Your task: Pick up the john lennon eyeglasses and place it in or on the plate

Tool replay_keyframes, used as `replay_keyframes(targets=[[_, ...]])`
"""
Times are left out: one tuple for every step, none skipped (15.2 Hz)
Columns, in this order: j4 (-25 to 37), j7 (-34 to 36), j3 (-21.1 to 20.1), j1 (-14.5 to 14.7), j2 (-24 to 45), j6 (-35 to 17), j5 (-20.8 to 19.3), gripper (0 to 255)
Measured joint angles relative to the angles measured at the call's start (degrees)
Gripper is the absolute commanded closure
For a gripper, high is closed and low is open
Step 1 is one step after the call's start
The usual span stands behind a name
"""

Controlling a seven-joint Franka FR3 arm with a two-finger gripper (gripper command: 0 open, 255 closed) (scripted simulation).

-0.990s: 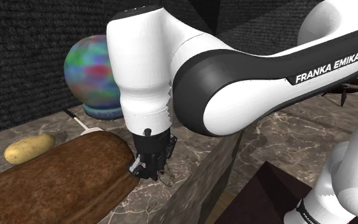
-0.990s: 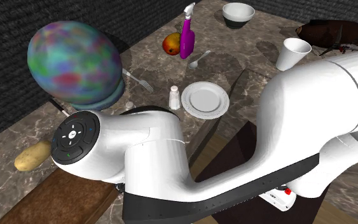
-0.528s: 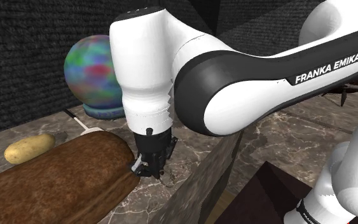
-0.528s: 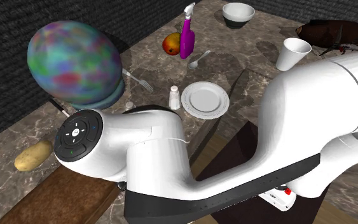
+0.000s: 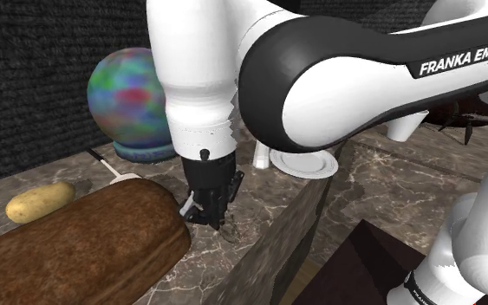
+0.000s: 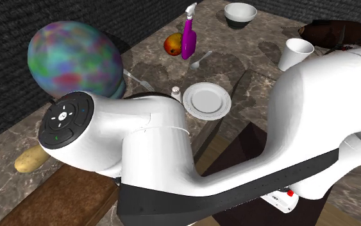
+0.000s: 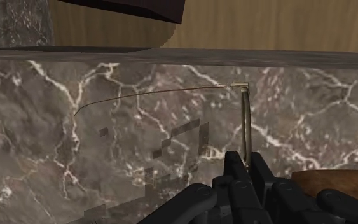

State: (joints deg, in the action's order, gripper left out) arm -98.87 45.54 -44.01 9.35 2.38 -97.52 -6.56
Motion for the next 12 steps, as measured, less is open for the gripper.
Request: replay_keyframes(targets=[[0.8, 0.1, -0.1, 0.1, 0.1, 0.7, -0.1, 255], [1.6, 0.1, -0.1, 0.1, 0.2, 1.5, -0.1, 255], [2.5, 0.0, -0.1, 0.2, 0.3, 2.3, -0.1, 255], [3.2, 0.0, -0.1, 0.2, 0.1, 3.2, 0.0, 255], [4.2, -0.1, -0.2, 0.2, 0.3, 4.0, -0.1, 255], [4.9, -0.1, -0.2, 0.3, 0.4, 4.6, -0.2, 255], [6.2, 0.0, -0.3, 0.4, 0.8, 5.6, -0.5, 255], [7.4, 0.2, -0.4, 0.5, 1.2, 6.6, -0.7, 255], [8.4, 0.2, -0.4, 0.6, 1.4, 7.5, -0.9, 255], [7.6, -0.6, -0.1, 0.1, 0.4, 7.3, -0.2, 255], [5.9, -2.2, 0.6, -0.8, -1.4, 6.8, 0.9, 255], [4.6, -4.1, 1.4, -1.8, -3.4, 6.8, 2.1, 255]])
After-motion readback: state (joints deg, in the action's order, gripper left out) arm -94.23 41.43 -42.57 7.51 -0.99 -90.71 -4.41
